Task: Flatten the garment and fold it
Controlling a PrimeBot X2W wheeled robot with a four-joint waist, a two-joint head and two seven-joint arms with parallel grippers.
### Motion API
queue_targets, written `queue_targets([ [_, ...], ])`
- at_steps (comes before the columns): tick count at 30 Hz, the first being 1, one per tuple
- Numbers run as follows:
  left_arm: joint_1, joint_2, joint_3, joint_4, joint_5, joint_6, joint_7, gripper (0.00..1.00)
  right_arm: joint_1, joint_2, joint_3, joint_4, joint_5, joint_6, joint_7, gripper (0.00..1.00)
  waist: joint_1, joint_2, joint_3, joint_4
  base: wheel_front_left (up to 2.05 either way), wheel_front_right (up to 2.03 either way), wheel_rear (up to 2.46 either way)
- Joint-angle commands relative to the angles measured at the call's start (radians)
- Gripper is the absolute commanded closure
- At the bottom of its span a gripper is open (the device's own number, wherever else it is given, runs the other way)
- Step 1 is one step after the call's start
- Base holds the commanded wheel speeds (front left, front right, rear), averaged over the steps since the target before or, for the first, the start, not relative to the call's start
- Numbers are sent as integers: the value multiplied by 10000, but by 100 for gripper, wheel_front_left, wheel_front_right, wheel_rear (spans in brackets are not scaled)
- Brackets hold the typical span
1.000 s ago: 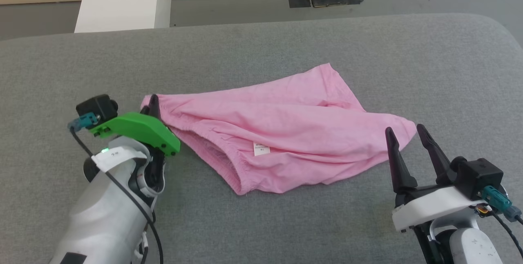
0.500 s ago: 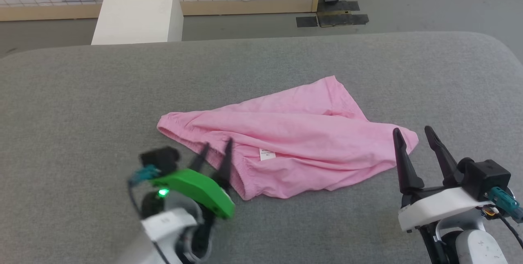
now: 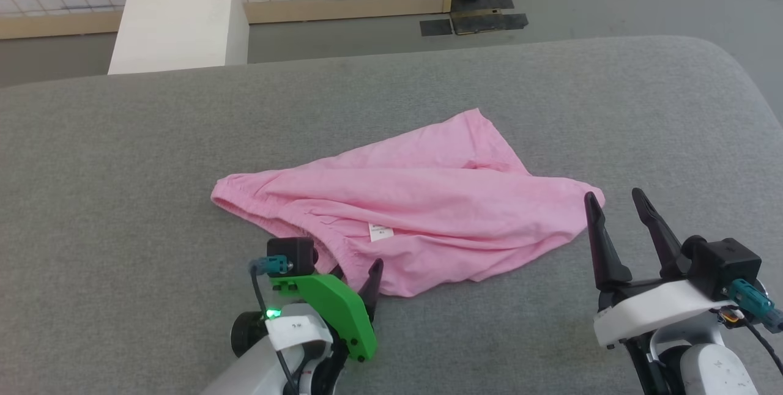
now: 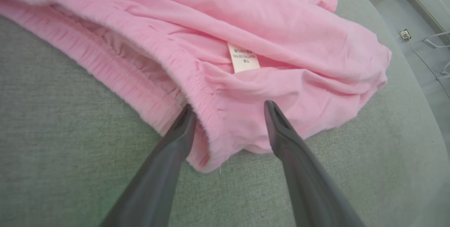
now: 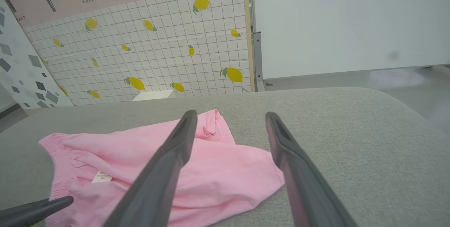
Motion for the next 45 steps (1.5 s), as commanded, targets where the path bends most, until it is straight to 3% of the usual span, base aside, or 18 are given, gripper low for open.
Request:
queue_targets([
  [1, -66, 143, 41, -47, -79, -4, 26, 100, 117, -8, -21, 4, -17, -15, -39, 0, 1, 0, -29, -100, 0, 0, 0],
  [7, 5, 462, 841, -377, -384, 51, -627, 100, 160, -8, -79, -47, -17, -15, -30, 0, 1, 0, -47, -145, 0, 0, 0],
  [14, 1119, 1985, 2271, -1506, -791, 1045, -1164, 100, 195, -8, -221, -242, -76, -15, 11, 0, 1, 0, -30, 44, 0, 0, 0],
  [19, 2258, 2575, 2693, -2145, -1378, 1524, -792, 100, 229, -8, -372, -313, -165, -15, 198, 0, 1, 0, -23, 221, 0, 0, 0],
  [20, 2427, 2605, 2695, -2276, -1456, 1500, -756, 41, 225, -8, -371, -316, -176, -15, 293, 0, 1, 0, -30, 251, 0, 0, 0],
  [21, 2534, 2589, 2699, -2384, -1506, 1454, -779, 0, 218, -8, -358, -327, -194, -15, 359, 0, 1, 0, -37, 272, 0, 0, 0],
  [25, 2839, 2227, 2987, -2836, -1819, 772, -1450, 0, 234, -8, -198, -430, -240, -15, 874, 0, 1, 0, -50, 405, 0, 0, 0],
  [29, 2850, 1972, 3426, -2980, -1278, 231, -2418, 0, 395, -8, 377, -579, -307, -15, 2043, 0, 1, 0, -18, 574, 0, 0, 0],
  [32, 2765, 1533, 4179, -3110, -172, 106, -2606, 0, 535, -8, 935, -758, -458, -15, 3173, 0, 1, 0, 113, 776, 0, 0, 0],
  [35, 2746, 626, 5392, -3498, 1353, -199, -2616, 0, 539, -8, 1343, -752, -523, -15, 4221, 0, 1, 0, 294, 928, 0, 0, 0],
  [41, 2738, -1181, 6868, -3761, 4035, -1495, -2620, 0, 117, -8, 1610, -367, -813, -15, 6064, 0, 1, 0, 686, 1221, 0, 0, 0],
  [45, 2705, -1832, 7391, -3706, 4990, -2250, -2621, 0, -297, -8, 1598, -117, -737, -15, 6503, 0, 1, 0, 900, 1390, 0, 0, 0],
])
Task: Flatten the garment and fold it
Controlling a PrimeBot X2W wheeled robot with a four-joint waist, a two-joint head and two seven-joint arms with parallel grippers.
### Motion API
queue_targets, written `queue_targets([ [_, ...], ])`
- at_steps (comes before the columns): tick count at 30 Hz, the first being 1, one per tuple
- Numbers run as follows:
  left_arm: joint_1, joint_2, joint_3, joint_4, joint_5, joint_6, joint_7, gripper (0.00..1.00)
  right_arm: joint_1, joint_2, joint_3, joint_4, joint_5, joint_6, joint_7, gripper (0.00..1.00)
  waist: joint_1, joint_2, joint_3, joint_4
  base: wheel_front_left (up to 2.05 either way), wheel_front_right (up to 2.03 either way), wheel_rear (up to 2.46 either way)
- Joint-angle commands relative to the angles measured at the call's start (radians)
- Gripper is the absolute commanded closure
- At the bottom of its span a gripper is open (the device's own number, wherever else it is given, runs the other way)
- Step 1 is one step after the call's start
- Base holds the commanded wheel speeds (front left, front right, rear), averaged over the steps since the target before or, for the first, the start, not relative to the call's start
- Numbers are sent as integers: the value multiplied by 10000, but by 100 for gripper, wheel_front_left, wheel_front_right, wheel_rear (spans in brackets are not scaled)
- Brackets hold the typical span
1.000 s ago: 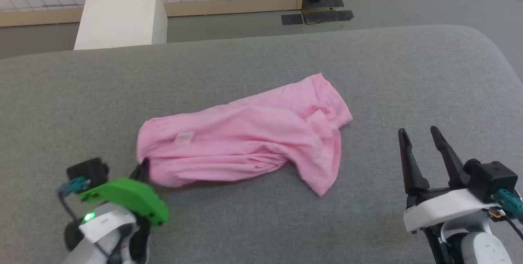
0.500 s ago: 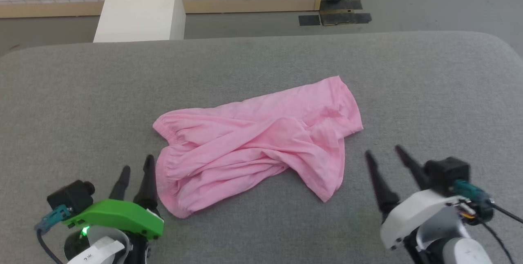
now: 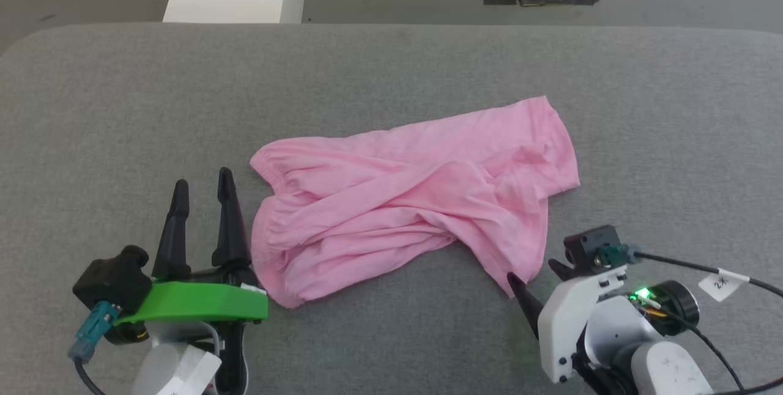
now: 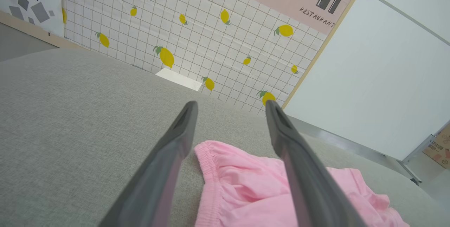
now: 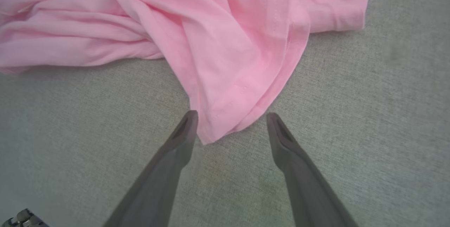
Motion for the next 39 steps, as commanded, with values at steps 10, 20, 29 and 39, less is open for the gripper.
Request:
queue_targets([
  [10, -315, -320, 579, 543, 601, -841, -37, 0, -777, -8, 233, 748, 95, -15, 559, 100, 0, 0, 438, 354, 0, 0, 0],
  [20, -23, -325, 503, 727, 469, -573, -37, 0, 574, -8, -2124, -605, -784, -15, 290, 100, 0, 0, -158, 170, 0, 0, 0],
  [29, 130, -326, 297, 995, 594, -641, -37, 0, 1499, -8, -4006, -1031, -722, -15, 280, 0, 0, 0, -387, -70, 0, 0, 0],
  [39, 378, -326, -137, 1483, 777, -853, -37, 0, 1616, -8, -3261, -969, 1068, -15, -3589, 0, 0, 0, -923, -157, 0, 0, 0],
])
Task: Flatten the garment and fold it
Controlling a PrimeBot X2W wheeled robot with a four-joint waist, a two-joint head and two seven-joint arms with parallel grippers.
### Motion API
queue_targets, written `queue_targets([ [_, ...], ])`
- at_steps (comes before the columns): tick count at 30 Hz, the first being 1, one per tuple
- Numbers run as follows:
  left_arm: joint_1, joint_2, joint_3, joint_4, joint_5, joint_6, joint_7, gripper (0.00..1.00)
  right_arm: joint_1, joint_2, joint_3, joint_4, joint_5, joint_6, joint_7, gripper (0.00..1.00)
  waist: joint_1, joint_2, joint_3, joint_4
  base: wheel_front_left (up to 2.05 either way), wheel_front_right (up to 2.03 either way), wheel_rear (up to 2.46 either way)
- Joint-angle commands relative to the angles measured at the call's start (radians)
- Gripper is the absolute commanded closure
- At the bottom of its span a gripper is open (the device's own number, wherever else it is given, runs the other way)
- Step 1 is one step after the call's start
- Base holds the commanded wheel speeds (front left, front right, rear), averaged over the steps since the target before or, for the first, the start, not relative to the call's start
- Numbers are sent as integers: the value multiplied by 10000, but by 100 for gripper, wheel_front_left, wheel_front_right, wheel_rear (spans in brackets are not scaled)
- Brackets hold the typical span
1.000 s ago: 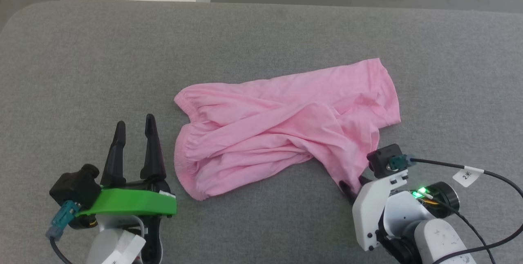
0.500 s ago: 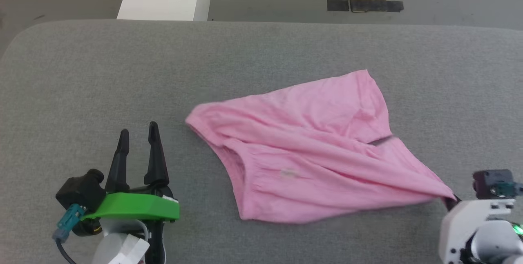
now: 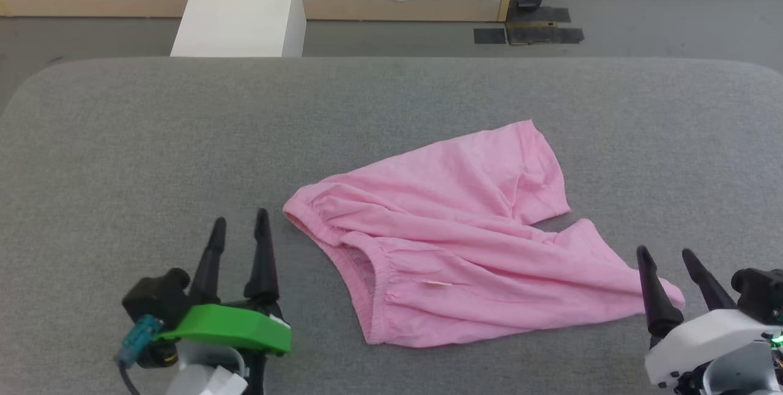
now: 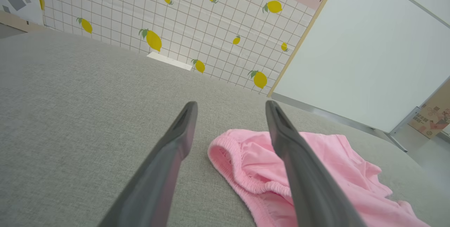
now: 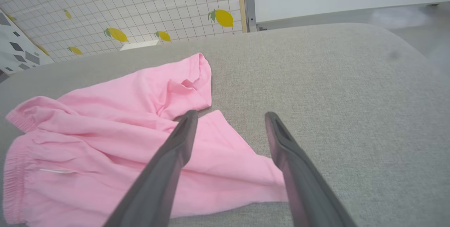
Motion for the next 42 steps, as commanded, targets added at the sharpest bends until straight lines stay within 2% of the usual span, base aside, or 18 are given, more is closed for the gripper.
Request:
queue_targets([
  [1, 191, -35, -131, 91, 226, -90, -37, 0, 121, -6, 192, -65, 122, -15, -686, 0, 0, -1, -153, -36, 0, 0, 0],
  [6, 257, -21, -807, 399, 298, -267, 553, 0, 261, -6, 596, -10, 221, -15, -2668, 0, 0, -1, -393, -143, 0, 0, 0],
  [12, 167, -9, -1844, 501, 7, -383, 2603, 0, 277, -6, 640, 125, 160, -15, -3316, 0, 0, -1, -459, -306, 0, 0, 0],
  [22, -264, -25, -2417, 504, -528, 630, 5193, 0, 11, -6, 906, 374, 37, -15, -3333, 0, 0, -1, -310, -746, 0, 0, 0],
  [29, -574, -1, -2444, 638, -598, 1012, 5917, 0, -166, -6, 1076, 544, 98, -15, -3301, 0, 0, -1, -239, -978, 0, 0, 0],
  [30, -613, -2, -2436, 625, -618, 1023, 5904, 50, -182, -6, 1089, 565, 112, -15, -3300, 0, 0, -1, -227, -995, 0, 0, 0],
  [31, -638, -3, -2443, 627, -636, 1018, 5907, 73, -189, -6, 1098, 588, 123, -15, -3285, 0, 0, -1, -216, -1005, 0, 0, 0],
  [32, -661, 4, -2496, 650, -648, 978, 5973, 100, -198, -6, 1105, 616, 129, -15, -3260, 0, 0, -1, -201, -1009, 0, 0, 0],
  [37, -676, 36, -2510, 579, -713, 881, 5850, 100, -206, -6, 1157, 693, 98, -15, -3096, 0, 0, -1, -146, -935, 0, 0, 0],
  [42, -237, 222, -2224, 146, -869, 1012, 5665, 100, -139, -6, 974, 748, 230, -15, -2327, 0, 0, -1, -179, -819, 0, 0, 0],
])
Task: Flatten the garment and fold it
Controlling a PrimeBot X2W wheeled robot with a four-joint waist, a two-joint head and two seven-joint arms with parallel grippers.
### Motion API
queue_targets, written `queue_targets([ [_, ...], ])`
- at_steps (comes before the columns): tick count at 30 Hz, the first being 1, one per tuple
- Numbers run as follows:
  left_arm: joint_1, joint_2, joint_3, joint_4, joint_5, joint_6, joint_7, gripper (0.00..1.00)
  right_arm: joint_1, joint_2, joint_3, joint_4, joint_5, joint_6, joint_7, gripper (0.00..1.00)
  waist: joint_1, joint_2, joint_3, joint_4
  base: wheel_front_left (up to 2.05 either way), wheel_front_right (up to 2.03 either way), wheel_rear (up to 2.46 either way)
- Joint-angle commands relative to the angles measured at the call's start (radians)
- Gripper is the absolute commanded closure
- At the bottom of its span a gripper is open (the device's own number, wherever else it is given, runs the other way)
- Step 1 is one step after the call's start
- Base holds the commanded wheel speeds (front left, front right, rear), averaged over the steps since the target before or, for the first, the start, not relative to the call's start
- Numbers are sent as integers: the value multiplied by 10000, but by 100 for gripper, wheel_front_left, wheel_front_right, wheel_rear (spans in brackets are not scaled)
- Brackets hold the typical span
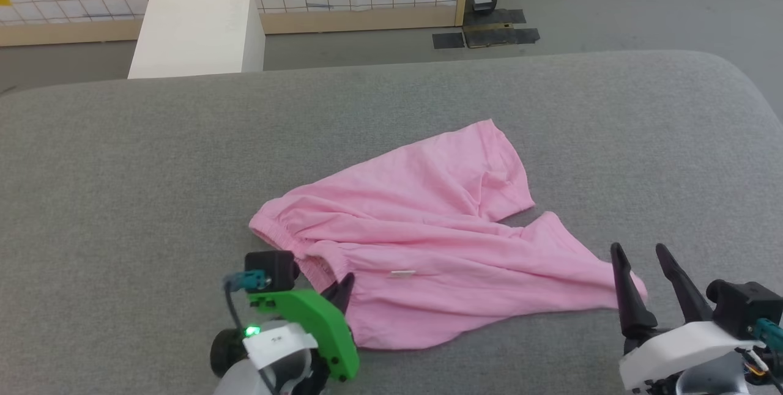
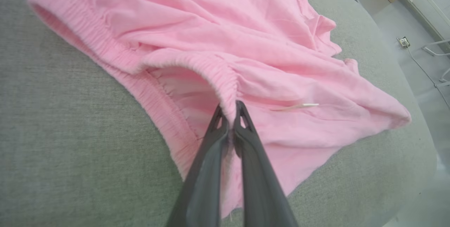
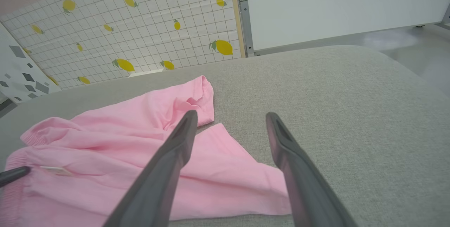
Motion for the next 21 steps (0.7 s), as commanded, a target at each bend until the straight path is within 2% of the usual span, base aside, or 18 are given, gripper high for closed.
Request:
queue_targets([
  [1, 302, 173, 136, -185, -56, 110, -54, 100, -43, -8, -174, 63, 83, -15, 325, 0, 0, -1, -25, 52, 0, 0, 0],
  [9, 1245, 679, 535, -1291, -175, 522, 233, 100, 404, -8, -660, 187, 256, -15, 3272, 0, 0, -1, 15, 465, 0, 0, 0],
  [21, 1228, 601, 364, -1588, -280, 558, 321, 100, 439, -8, -167, 246, 325, -15, 5940, 0, 0, -1, 320, 743, 0, 0, 0],
])
